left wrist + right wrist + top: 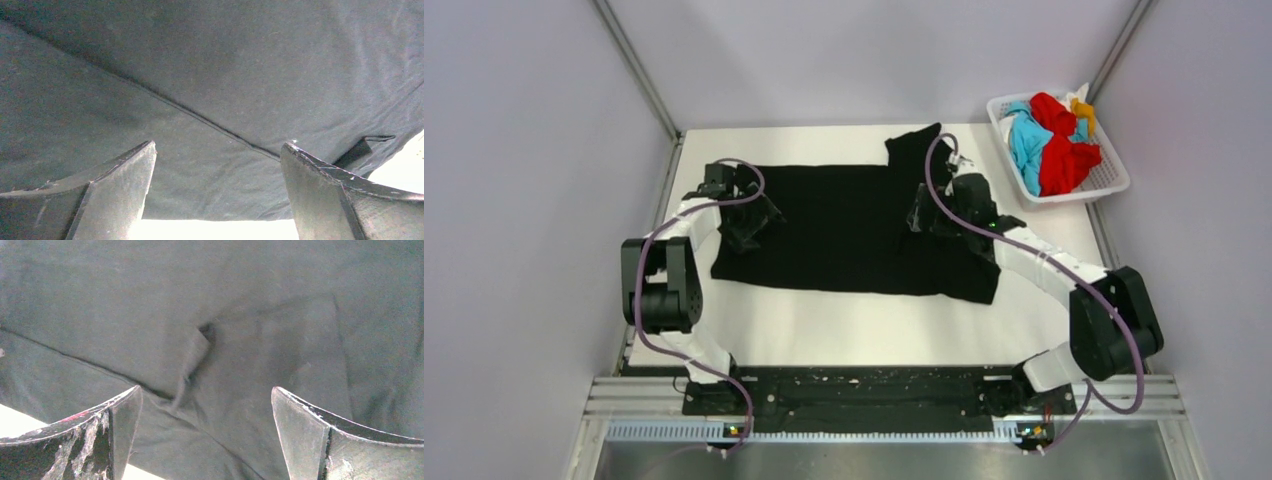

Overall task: Fold and stack the t-shirts
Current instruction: Fold the flattened tshirt in 1/3 of the way

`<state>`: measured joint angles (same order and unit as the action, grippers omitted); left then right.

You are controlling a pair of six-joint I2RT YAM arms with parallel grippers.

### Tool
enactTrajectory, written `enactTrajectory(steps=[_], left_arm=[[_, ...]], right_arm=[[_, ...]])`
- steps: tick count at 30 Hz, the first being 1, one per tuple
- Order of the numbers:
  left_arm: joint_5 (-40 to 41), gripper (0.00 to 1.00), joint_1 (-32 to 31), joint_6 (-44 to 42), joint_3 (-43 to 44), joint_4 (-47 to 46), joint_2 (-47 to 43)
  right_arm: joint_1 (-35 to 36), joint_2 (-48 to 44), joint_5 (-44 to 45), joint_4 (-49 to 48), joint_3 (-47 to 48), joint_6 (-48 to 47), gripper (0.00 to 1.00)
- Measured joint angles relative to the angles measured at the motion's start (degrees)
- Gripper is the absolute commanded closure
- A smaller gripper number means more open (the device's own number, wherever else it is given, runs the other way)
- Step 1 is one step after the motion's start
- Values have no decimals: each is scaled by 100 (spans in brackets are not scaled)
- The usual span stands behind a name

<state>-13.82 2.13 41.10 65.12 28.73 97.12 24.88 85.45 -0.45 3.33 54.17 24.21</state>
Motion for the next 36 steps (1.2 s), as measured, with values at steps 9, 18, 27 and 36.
enactTrajectory(steps=[9, 18, 27, 36], left_arm=[[-9, 1, -66, -70, -234, -190, 358], [184, 1, -199, 186, -1331, -861, -485], [603, 1, -946, 1032, -2763, -590, -2085], [719, 1, -1209, 1784, -3545, 1008, -3613]], right_arm=[[-304, 35, -247, 282, -903, 400, 1], [-304, -466, -258, 870, -1493, 433, 1], [-306, -1126, 26, 2323, -1711, 509, 1], [-304, -1764, 72, 3622, -1888, 938, 1]])
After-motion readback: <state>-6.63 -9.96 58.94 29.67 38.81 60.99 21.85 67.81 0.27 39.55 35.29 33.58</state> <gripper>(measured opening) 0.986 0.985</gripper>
